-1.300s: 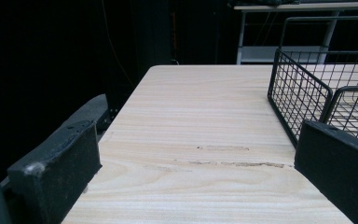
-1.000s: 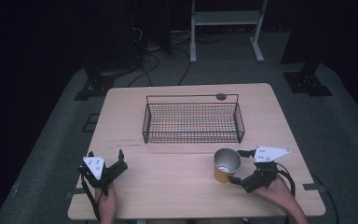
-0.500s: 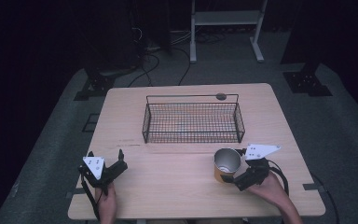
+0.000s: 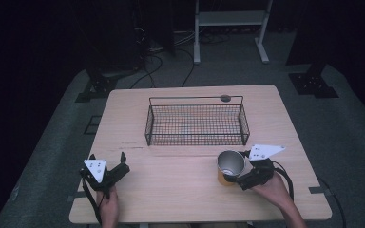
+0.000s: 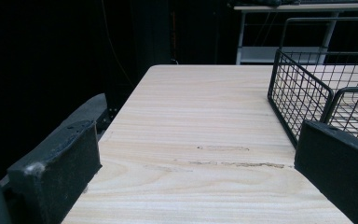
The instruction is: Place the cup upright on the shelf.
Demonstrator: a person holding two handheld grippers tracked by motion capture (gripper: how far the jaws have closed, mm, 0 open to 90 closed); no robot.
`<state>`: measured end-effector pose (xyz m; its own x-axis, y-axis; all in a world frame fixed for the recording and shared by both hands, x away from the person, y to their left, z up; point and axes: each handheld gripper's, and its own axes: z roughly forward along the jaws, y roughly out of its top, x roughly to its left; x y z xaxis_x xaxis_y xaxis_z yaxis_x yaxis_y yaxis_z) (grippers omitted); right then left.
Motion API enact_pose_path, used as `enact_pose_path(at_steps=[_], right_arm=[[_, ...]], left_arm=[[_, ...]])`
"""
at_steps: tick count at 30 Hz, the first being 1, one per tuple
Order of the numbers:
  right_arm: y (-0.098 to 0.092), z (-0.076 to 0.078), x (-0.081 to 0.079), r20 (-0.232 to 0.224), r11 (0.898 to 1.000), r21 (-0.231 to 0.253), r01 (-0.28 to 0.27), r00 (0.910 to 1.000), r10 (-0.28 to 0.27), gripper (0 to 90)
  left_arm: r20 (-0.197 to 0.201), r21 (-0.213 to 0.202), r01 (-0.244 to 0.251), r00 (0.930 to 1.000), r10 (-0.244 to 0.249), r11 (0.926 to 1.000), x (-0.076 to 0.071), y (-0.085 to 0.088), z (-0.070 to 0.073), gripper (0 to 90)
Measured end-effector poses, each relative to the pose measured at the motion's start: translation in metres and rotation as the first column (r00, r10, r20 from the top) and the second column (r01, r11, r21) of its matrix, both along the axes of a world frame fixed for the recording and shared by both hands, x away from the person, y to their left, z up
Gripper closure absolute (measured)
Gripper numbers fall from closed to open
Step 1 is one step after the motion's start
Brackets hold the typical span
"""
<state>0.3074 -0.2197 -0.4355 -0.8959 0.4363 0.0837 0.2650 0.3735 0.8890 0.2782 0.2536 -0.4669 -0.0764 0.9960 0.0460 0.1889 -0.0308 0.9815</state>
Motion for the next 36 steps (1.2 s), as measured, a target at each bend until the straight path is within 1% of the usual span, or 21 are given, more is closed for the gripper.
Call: enact_pose_path(at_steps=[3, 6, 9, 13, 15, 17, 23, 24, 26, 28, 32, 36], right_arm=[[-0.001, 0.0, 0.001, -0.022, 1.0, 0.017, -0.009, 0.9997, 0.009, 9.4], [0.0, 0.002, 0.001, -0.017, 1.0, 0.029, -0.013, 0.9998, 0.013, 9.4], [-0.001, 0.005, 0.003, -0.026, 0.999, 0.046, -0.02, 0.9994, 0.021, 9.5], [0.0, 0.011, 0.006, -0.031, 0.998, 0.046, -0.033, 0.999, 0.034, 9.5], [0.001, 0.016, 0.007, -0.036, 0.998, 0.053, -0.041, 0.9984, 0.043, 9.6], [0.002, 0.02, 0.009, -0.036, 0.998, 0.048, -0.047, 0.9982, 0.049, 9.6], [0.003, 0.028, 0.014, -0.046, 0.996, 0.063, -0.065, 0.9966, 0.068, 9.6], [0.004, 0.032, 0.016, -0.048, 0.996, 0.059, -0.071, 0.9961, 0.074, 9.7], [0.004, 0.034, 0.016, -0.045, 0.996, 0.056, -0.073, 0.9961, 0.075, 9.6], [0.004, 0.041, 0.02, -0.05, 0.995, 0.067, -0.079, 0.9954, 0.082, 9.7], [0.006, 0.05, 0.025, -0.051, 0.994, 0.062, -0.088, 0.9945, 0.092, 9.7], [0.007, 0.055, 0.029, -0.051, 0.994, 0.062, -0.095, 0.9939, 0.098, 9.7]], left_arm=[[0.001, 0.0, 0.0, 1.0, 0.0, 1.0, 0.0, 0.0, 0.0, 0.0], [0.001, 0.0, 0.0, 1.0, 0.0, 1.0, 0.0, 0.0, 0.0, 0.0], [0.001, 0.0, 0.0, 1.0, 0.0, 1.0, 0.0, 0.0, 0.0, 0.0], [0.0, 0.001, 0.001, 1.0, -0.001, 1.0, 0.0, 0.0, 0.0, 0.0], [0.0, 0.0, 0.001, 1.0, -0.001, 1.0, 0.0, 0.0, 0.0, 0.0], [0.002, -0.001, 0.001, 1.0, -0.001, 1.0, 0.0, 0.0, 0.0, 0.0], [0.001, -0.002, 0.002, 1.0, -0.002, 1.0, 0.0, 0.0, 0.0, 0.0], [0.002, -0.002, 0.002, 1.0, -0.002, 1.0, 0.0, 0.0, 0.0, 0.0], [0.002, -0.002, 0.002, 1.0, -0.002, 1.0, 0.0, 0.0, 0.0, 0.0], [0.002, -0.002, 0.003, 1.0, -0.002, 1.0, 0.0, 0.0, 0.0, 0.0], [0.002, -0.001, 0.003, 1.0, -0.003, 1.0, 0.0, 0.0, 0.0, 0.0], [0.001, -0.002, 0.003, 1.0, -0.003, 1.0, 0.0, 0.0, 0.0, 0.0]])
